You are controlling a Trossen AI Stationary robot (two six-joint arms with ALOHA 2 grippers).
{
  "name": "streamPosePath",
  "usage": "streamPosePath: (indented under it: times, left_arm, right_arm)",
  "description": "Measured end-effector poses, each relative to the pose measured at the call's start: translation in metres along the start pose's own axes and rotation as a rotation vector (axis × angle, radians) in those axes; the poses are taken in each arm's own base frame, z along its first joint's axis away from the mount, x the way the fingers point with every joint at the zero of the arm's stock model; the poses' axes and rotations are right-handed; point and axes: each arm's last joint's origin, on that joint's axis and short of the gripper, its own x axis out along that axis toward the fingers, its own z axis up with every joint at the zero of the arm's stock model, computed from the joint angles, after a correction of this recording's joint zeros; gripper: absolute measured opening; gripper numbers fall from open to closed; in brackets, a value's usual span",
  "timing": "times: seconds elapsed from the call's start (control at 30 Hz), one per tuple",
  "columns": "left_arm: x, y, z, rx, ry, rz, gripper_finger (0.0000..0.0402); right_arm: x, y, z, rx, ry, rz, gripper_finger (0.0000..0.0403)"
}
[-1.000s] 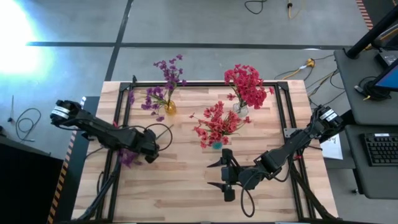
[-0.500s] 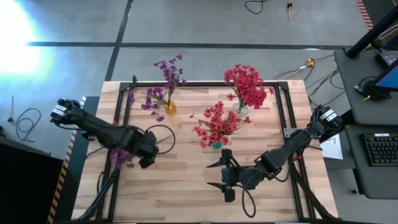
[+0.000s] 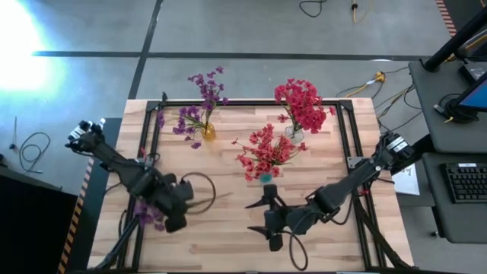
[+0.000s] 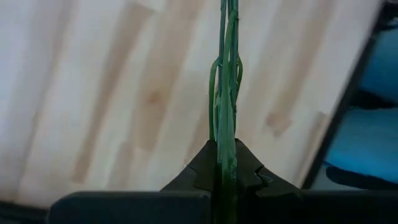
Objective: Sort flowers into vase by color
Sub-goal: Put the violet flowers into the yellow vase
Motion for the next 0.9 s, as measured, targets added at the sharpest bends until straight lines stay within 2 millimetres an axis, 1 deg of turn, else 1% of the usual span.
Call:
streamPosePath:
  times: [0.1, 0.2, 0.33, 0.43, 0.53, 0.63, 0.77, 0.9]
  left_arm:
    - [0.004, -0.021, -0.002, 0.044, 0.004, -0.014, 0.0000]
    - [0.012, -0.040, -0.001, 0.086, 0.000, 0.005, 0.0000]
    - [0.028, -0.064, 0.004, 0.120, 0.017, 0.030, 0.0000]
    - [0.040, -0.080, 0.011, 0.174, 0.015, 0.057, 0.0000]
    - [0.048, -0.095, 0.021, 0.271, 0.020, 0.065, 0.0000]
    - [0.051, -0.109, 0.033, 0.353, 0.008, 0.058, 0.0000]
    - [0.051, -0.123, 0.045, 0.410, -0.026, 0.080, 0.0000]
    - [0.047, -0.132, 0.054, 0.453, -0.055, 0.117, 0.0000]
  right_arm:
    - [0.006, 0.003, 0.007, -0.017, 0.032, -0.002, 0.0274]
    - [0.015, 0.008, 0.007, -0.037, 0.066, 0.000, 0.0274]
    - [0.026, 0.015, 0.004, -0.050, 0.085, 0.002, 0.0274]
    - [0.032, 0.019, 0.001, -0.039, 0.093, 0.021, 0.0274]
    - [0.039, 0.023, -0.003, -0.007, 0.108, 0.024, 0.0274]
    - [0.044, 0.026, -0.005, 0.017, 0.112, 0.033, 0.0274]
    - [0.051, 0.035, -0.008, 0.045, 0.105, 0.135, 0.0274]
    - [0.060, 0.041, -0.013, 0.067, 0.120, 0.156, 0.0274]
